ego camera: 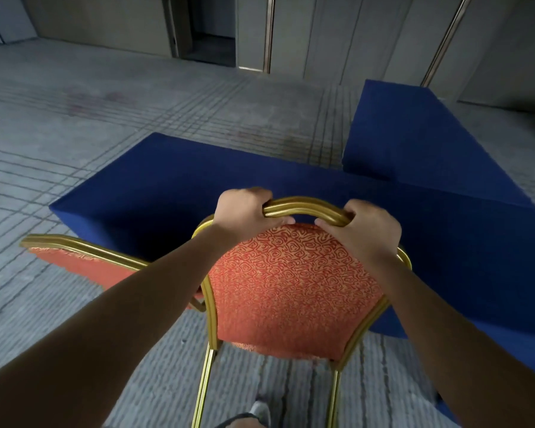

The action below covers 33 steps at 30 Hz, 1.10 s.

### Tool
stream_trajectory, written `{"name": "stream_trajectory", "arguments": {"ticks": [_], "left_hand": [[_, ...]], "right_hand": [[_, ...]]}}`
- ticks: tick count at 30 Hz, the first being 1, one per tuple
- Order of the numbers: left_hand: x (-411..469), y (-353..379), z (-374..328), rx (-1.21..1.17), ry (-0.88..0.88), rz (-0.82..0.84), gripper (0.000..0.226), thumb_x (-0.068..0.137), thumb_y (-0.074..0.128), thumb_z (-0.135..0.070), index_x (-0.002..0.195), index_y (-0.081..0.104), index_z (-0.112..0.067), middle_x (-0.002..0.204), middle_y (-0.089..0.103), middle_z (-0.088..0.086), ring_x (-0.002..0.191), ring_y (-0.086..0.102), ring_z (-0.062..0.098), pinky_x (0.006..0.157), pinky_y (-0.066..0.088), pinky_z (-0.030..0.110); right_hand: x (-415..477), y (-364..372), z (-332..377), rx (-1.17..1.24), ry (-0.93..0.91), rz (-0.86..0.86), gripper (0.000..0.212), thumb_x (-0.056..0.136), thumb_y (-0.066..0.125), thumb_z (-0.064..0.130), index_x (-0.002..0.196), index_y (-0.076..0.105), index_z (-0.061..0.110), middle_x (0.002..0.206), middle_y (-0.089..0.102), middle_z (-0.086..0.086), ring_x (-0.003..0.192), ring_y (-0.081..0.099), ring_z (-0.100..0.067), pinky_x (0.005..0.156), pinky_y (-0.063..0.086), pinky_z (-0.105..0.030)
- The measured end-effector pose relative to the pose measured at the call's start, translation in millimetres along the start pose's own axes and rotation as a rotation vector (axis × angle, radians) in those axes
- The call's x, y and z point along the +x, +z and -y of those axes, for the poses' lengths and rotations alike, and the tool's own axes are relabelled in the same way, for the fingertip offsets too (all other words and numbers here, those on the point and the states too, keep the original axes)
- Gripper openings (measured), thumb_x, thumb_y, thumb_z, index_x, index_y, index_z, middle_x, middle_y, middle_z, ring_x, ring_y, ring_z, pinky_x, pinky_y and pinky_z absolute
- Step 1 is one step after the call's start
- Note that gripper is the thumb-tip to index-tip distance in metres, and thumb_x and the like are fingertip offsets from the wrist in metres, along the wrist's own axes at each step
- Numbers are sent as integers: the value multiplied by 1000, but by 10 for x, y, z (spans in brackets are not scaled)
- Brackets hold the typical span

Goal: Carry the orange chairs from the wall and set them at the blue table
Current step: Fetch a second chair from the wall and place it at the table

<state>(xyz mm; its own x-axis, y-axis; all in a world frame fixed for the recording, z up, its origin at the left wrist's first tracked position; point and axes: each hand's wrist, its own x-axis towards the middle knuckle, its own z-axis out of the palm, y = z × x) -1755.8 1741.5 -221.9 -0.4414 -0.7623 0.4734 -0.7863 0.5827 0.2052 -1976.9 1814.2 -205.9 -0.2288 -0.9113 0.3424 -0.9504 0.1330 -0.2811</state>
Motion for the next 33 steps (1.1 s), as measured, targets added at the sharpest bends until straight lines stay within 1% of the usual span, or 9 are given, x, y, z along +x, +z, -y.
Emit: {"name": "stream_trajectory", "arguments": {"ticks": [6, 10, 13, 16, 20, 24, 27, 30, 33], "left_hand": [[-12, 323, 54, 50, -74, 164, 51, 70, 59, -76, 73, 51, -26, 70, 50, -12, 67, 51, 10, 52, 27, 25], [-210, 374, 99, 45, -162, 203, 49, 69, 64, -73, 76, 51, -25, 76, 51, -10, 72, 49, 11, 56, 34, 26], [-364, 280, 30, 23, -185, 285, 48, 68, 68, -70, 77, 49, -27, 78, 50, -12, 73, 50, 11, 57, 33, 26], [-589, 238, -154, 43, -176, 406, 47, 67, 69, -69, 82, 50, -29, 82, 51, -14, 75, 51, 10, 59, 36, 27], [-952, 190, -301, 15, -196, 490, 47, 68, 71, -65, 92, 54, -28, 88, 52, -15, 80, 50, 9, 65, 40, 28], [-1330, 192, -397, 20, -199, 570, 48, 71, 71, -62, 96, 53, -26, 97, 54, -11, 92, 53, 15, 71, 42, 29], [-1587, 227, -444, 27, -181, 600, 50, 72, 69, -62, 103, 54, -26, 105, 56, -7, 99, 54, 17, 77, 45, 31], [-1763, 233, -482, 39, -169, 646, 50, 73, 68, -63, 104, 53, -25, 104, 54, -6, 99, 53, 18, 74, 41, 32], [-1920, 254, -514, 54, -146, 663, 50, 72, 69, -62, 103, 52, -25, 106, 54, -4, 101, 53, 19, 73, 41, 32]], "right_hand": [[99, 368, -173, -49, -79, 115, 46, 73, 60, 73, 74, 52, 28, 72, 55, 12, 68, 54, -8, 55, 34, -24], [-17, 535, -141, -46, -185, 116, 48, 73, 62, 72, 69, 50, 25, 68, 54, 11, 63, 52, -9, 50, 28, -22], [-191, 528, -137, -28, -251, 141, 50, 70, 63, 73, 69, 48, 26, 66, 52, 11, 61, 50, -8, 50, 27, -22], [-446, 496, -248, 2, -285, 254, 52, 66, 64, 74, 72, 47, 26, 68, 51, 11, 64, 49, -7, 51, 29, -23], [-781, 500, -306, 66, -344, 438, 46, 70, 67, 69, 78, 48, 28, 73, 52, 12, 67, 51, -4, 55, 39, -25], [-1178, 584, -320, 119, -354, 524, 41, 74, 68, 63, 82, 48, 29, 79, 52, 14, 73, 52, -6, 58, 35, -26], [-1433, 618, -311, 121, -341, 565, 39, 76, 69, 59, 90, 50, 29, 89, 52, 15, 82, 52, -9, 66, 35, -27], [-1634, 631, -285, 120, -319, 597, 44, 77, 71, 56, 103, 54, 25, 98, 52, 13, 87, 51, -10, 72, 39, -28], [-1802, 618, -251, 95, -305, 614, 41, 75, 72, 56, 95, 51, 27, 95, 55, 11, 89, 57, -13, 73, 45, -32]]}}
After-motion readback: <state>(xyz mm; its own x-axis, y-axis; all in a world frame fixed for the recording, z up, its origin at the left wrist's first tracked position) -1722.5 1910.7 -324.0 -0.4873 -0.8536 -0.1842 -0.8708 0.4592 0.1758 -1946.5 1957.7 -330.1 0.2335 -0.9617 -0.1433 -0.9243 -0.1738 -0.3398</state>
